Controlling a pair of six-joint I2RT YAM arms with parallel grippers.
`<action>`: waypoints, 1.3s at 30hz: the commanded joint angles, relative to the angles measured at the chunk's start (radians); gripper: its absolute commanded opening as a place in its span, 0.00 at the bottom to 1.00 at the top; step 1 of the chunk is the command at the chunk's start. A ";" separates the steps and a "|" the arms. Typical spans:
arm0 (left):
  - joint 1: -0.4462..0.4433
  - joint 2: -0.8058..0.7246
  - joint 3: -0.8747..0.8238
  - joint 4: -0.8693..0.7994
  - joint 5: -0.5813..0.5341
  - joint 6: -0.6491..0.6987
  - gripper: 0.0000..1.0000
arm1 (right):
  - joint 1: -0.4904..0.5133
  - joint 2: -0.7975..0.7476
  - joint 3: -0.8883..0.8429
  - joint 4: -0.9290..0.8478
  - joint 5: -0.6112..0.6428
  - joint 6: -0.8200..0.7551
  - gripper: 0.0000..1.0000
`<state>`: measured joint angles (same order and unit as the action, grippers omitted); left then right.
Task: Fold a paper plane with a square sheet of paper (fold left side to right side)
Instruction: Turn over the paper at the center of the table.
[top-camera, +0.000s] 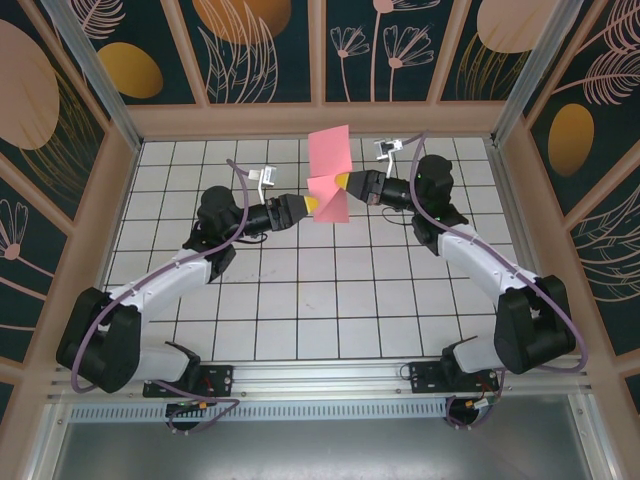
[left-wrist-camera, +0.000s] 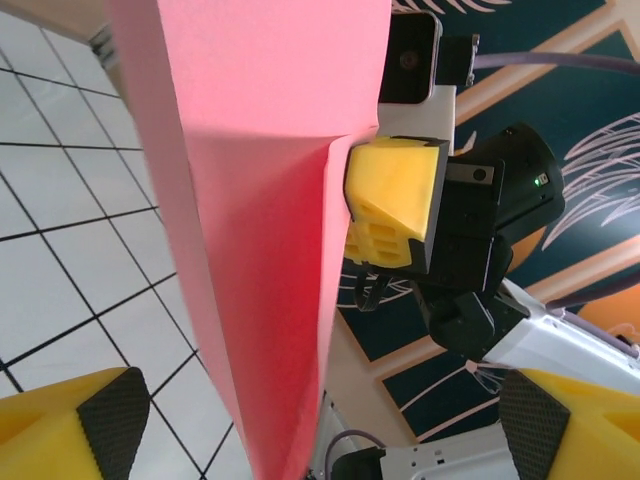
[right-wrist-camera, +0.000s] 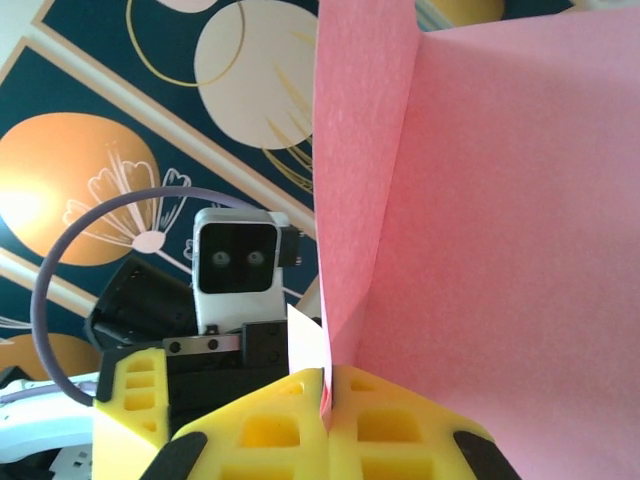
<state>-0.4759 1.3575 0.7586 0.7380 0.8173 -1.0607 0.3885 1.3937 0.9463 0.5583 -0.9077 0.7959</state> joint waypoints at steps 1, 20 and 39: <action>0.000 0.012 -0.007 0.127 0.058 -0.064 0.86 | 0.019 -0.008 0.039 0.094 -0.025 0.039 0.00; -0.003 0.014 -0.008 0.090 0.047 -0.045 0.16 | 0.027 -0.013 0.011 0.098 -0.014 0.058 0.09; -0.157 -0.008 0.327 -1.161 -0.772 0.610 0.01 | -0.083 -0.236 0.001 -0.882 0.824 -0.377 0.52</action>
<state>-0.5926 1.3235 1.0203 -0.1143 0.3309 -0.5709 0.3233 1.1759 0.9451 -0.0765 -0.3698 0.5117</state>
